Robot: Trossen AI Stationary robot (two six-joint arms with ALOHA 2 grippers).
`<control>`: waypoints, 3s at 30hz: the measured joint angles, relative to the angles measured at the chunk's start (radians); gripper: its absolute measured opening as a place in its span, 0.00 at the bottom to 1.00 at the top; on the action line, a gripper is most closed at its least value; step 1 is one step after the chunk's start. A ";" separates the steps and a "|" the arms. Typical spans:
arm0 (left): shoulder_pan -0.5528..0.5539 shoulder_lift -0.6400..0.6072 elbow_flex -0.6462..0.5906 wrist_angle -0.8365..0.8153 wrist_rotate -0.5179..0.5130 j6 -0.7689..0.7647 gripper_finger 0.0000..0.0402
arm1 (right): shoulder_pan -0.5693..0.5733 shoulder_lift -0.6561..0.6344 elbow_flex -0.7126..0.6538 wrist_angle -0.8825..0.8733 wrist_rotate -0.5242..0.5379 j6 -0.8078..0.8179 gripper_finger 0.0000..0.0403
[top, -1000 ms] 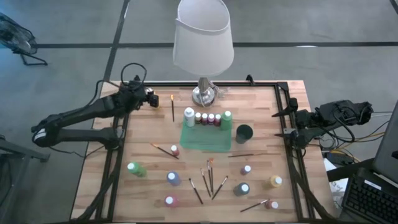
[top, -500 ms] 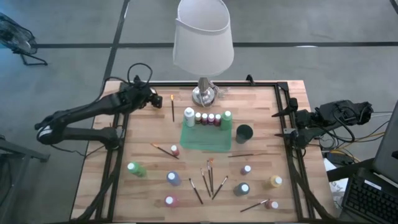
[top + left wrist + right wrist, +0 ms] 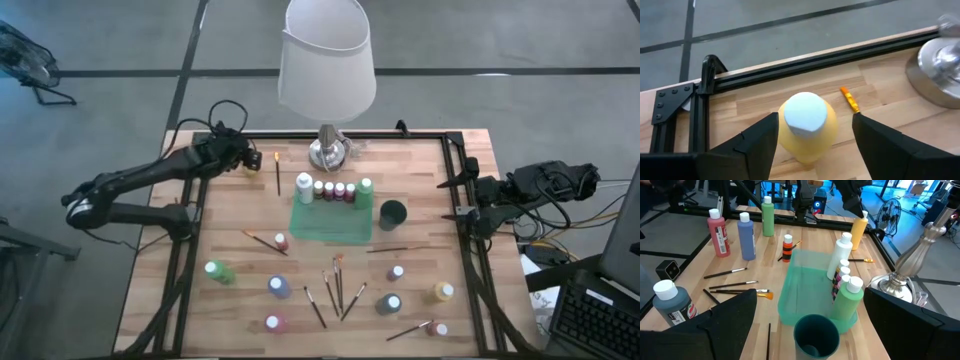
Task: Pick & Place Paint Supplies
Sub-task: Put the yellow paint bottle into the green bin
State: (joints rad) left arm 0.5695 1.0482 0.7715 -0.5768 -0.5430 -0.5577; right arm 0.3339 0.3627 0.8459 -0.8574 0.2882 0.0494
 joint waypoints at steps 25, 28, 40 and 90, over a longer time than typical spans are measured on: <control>0.024 0.093 -0.005 0.062 -0.076 0.059 0.47 | 0.000 0.000 0.000 0.000 0.000 0.000 0.90; 0.024 0.093 -0.005 0.063 -0.075 0.060 0.40 | 0.000 0.000 0.000 0.000 0.000 0.002 0.90; 0.024 0.093 -0.005 0.061 -0.067 0.086 0.31 | 0.000 0.000 0.000 0.000 0.000 0.000 0.90; 0.025 -0.089 -0.008 0.032 0.787 0.707 0.31 | 0.000 0.000 0.000 0.000 0.000 0.001 0.90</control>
State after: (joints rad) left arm 0.5941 0.9588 0.7631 -0.5445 0.2436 0.1497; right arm 0.3339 0.3626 0.8459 -0.8574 0.2882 0.0507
